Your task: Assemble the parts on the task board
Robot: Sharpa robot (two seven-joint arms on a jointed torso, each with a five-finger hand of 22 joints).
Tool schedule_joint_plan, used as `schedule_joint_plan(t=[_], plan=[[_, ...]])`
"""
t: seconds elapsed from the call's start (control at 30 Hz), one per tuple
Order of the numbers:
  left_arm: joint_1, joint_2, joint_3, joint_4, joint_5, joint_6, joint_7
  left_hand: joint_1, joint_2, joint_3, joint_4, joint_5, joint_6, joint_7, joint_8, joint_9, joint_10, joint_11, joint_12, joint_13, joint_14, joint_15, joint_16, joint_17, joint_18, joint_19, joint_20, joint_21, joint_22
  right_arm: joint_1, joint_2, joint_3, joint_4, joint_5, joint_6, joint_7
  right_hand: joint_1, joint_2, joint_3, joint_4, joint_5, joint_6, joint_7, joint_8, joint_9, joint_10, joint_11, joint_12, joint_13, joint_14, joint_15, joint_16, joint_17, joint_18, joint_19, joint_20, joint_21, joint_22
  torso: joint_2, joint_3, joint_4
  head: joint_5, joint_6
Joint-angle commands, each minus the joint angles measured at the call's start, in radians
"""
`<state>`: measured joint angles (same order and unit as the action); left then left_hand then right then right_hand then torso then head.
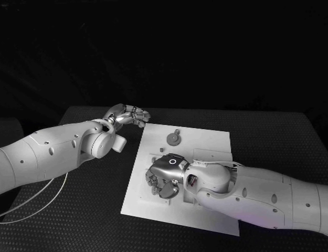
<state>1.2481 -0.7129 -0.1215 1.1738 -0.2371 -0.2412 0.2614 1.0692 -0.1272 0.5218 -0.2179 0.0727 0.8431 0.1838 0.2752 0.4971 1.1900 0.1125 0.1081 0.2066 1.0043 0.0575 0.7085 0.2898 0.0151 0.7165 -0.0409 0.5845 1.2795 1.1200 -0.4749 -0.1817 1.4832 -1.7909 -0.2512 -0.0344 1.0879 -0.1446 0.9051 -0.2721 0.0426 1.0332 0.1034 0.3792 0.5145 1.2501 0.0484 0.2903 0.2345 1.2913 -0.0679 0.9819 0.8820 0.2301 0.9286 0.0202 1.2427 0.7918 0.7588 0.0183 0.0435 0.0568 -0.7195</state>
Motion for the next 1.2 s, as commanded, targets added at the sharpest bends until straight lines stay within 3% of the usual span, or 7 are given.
schedule_joint_plan(t=[0.03,0.57,1.2], plan=[[0.001,0.002,0.001,0.001,0.004,0.011,0.009,0.003,0.000,0.001,0.005,0.000,-0.006,-0.001,0.001,-0.001,0.004,0.002,-0.006,-0.001,0.008,-0.001,-0.003,0.001,0.013,0.007,-0.001,-0.007,0.001,-0.002,0.004,-0.002,-0.006,-0.027,0.008,-0.008,0.008,0.011,0.006,-0.001,0.006,0.005,-0.002,0.003,0.001,0.035,-0.019,0.005,0.009,-0.006,-0.013,0.003,0.000,0.032,0.004,-0.005,0.004,0.001,0.000,0.0002,0.0006,0.002,-0.002],[0.001,0.001,0.001,0.003,0.004,0.011,0.009,0.003,0.000,0.001,0.005,0.000,-0.006,-0.001,0.001,-0.001,0.004,0.002,-0.007,-0.001,0.008,-0.001,-0.005,0.003,0.013,0.007,-0.002,-0.008,0.002,-0.003,0.005,-0.008,-0.014,-0.025,0.033,-0.008,0.008,0.011,0.007,-0.001,0.006,0.006,-0.002,0.004,0.003,0.035,-0.019,0.006,0.010,-0.006,-0.013,0.004,0.000,0.032,0.004,-0.005,0.005,0.002,0.000,0.0001,-0.0018,0.003,-0.010],[0.001,0.002,0.001,0.002,0.004,0.012,0.009,0.004,0.000,0.001,0.005,0.000,-0.006,-0.001,0.002,-0.002,0.004,0.002,-0.007,-0.002,0.008,-0.001,-0.006,0.005,0.013,0.008,-0.002,-0.008,0.003,-0.003,-0.007,-0.009,-0.010,-0.035,0.041,-0.011,0.007,0.011,0.008,-0.004,0.006,0.006,-0.002,0.004,0.005,0.035,-0.019,0.008,0.011,-0.006,-0.013,0.004,0.000,0.032,0.004,-0.006,0.005,0.002,0.000,0.0015,-0.0008,0.004,-0.007]])
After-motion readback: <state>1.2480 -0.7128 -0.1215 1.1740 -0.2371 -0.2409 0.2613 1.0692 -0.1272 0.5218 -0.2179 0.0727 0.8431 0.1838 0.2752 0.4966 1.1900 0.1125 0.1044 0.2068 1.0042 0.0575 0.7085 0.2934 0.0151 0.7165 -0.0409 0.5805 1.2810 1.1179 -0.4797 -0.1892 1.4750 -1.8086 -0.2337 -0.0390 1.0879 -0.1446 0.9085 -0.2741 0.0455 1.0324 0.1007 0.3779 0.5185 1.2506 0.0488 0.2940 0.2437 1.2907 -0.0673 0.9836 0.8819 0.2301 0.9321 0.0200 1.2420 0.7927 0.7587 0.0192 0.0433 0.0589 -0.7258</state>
